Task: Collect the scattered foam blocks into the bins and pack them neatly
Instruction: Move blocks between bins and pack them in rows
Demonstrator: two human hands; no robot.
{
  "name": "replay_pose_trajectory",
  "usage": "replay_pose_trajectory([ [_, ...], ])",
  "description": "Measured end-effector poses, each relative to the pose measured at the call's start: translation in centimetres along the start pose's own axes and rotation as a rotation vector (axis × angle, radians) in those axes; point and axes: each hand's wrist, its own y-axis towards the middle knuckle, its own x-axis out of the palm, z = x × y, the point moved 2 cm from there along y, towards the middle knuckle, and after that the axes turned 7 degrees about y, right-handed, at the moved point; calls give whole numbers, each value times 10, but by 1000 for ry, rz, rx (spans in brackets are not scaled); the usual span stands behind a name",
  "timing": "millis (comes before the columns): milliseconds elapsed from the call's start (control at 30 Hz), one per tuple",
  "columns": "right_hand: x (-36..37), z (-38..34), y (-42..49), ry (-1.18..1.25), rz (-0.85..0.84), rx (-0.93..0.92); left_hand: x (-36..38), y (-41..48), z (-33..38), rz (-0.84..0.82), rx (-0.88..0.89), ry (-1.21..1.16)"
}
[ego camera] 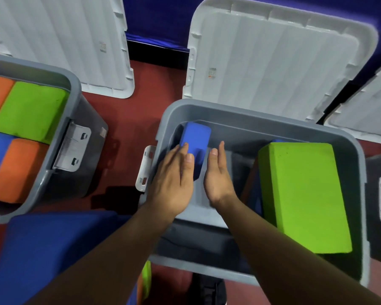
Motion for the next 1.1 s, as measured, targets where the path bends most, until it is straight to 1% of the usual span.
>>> replay_pose_trajectory([
  [100, -23, -7, -28, -48, 84, -105, 0, -17, 11, -13, -15, -25],
  [167, -43, -9, -46, -70, 141, -172, 5, -28, 24, -56, -14, 5],
  [267, -80, -15, -72, -96, 231, -299, 17, -44, 58, -89, 69, 41],
  [400, -139, -21, -103, -133, 385, -430, 42, -59, 114, -176, 109, 82],
  [467, -169, -20, -112, -190, 514, -431, 59, -65, 143, -238, 151, 146],
  [500, -184, -18, -114, -247, 578, -389, 69, -67, 156, -272, 156, 176],
  [567, -209, -10, -115, -374, 648, -218, 89, -71, 176, -336, 131, 193],
  [633, -226, 3, -111, -416, 610, -50, 108, -74, 186, -362, 105, 178],
  [700, -234, 18, -107, -413, 553, 62, 121, -74, 186, -352, 95, 184],
  [800, -234, 38, -102, -348, 498, 196, 134, -76, 174, -317, 111, 228],
  [833, -233, 41, -103, -336, 501, 204, 136, -77, 170, -322, 120, 239],
  [867, -231, 41, -105, -330, 514, 178, 137, -77, 166, -333, 122, 240],
  [933, -225, 35, -113, -275, 546, 54, 133, -79, 159, -326, 108, 224],
  [1000, -215, 23, -123, -181, 556, -71, 117, -79, 157, -263, 109, 190],
  [1100, -191, -4, -136, -88, 541, -189, 85, -80, 152, -160, 166, 146],
])
